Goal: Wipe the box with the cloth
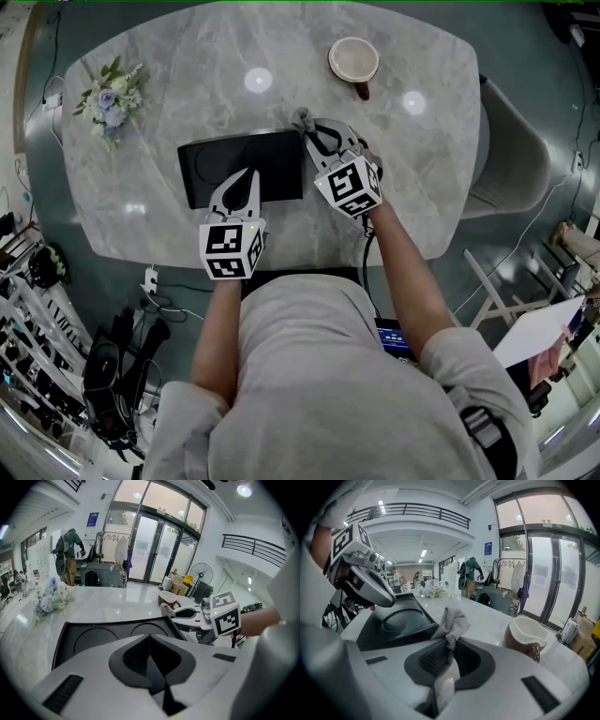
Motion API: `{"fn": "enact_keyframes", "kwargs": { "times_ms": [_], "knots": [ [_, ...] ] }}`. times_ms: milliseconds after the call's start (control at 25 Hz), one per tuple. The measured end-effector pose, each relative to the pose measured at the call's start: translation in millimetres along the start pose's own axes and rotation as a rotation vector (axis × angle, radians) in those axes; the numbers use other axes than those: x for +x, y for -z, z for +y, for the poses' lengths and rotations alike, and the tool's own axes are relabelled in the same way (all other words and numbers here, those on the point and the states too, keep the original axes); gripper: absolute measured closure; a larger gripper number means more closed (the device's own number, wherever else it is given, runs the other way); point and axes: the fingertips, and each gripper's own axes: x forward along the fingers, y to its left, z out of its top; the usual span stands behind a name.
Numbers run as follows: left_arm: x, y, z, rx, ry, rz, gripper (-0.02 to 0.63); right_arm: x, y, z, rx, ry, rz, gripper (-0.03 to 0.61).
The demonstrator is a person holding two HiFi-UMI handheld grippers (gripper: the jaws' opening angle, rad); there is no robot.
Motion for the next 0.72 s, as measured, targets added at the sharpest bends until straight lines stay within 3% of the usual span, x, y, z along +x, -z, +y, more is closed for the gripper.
{"fn": "enact_keyframes", "kwargs": {
  "times_ms": [240, 320, 480, 560, 720],
  "knots": [
    [-3, -64, -20, 0.072, 0.261, -0.075, 0.566, -35, -53, -13, 0.030, 0.030, -0.161, 0.528],
    [-5, -89, -32, 0.071, 0.360, -0.103, 0.392, -46, -74, -13, -0.031, 0.038, -0.208, 0.528],
    [-10, -128, -57, 0.024, 0.545, -0.153, 0.344, -61, -100, 0, -0.202, 0.043, -0.254, 0.528],
    [-8, -135, -63, 0.025, 0.586, -0.149, 0.344, -63, -106, 6, -0.271, 0.049, -0.253, 0.528],
    [-1, -130, -68, 0.103, 0.585, -0.105, 0.348, -66, -109, 14, -0.324, 0.061, -0.243, 0.528]
  ]
}}
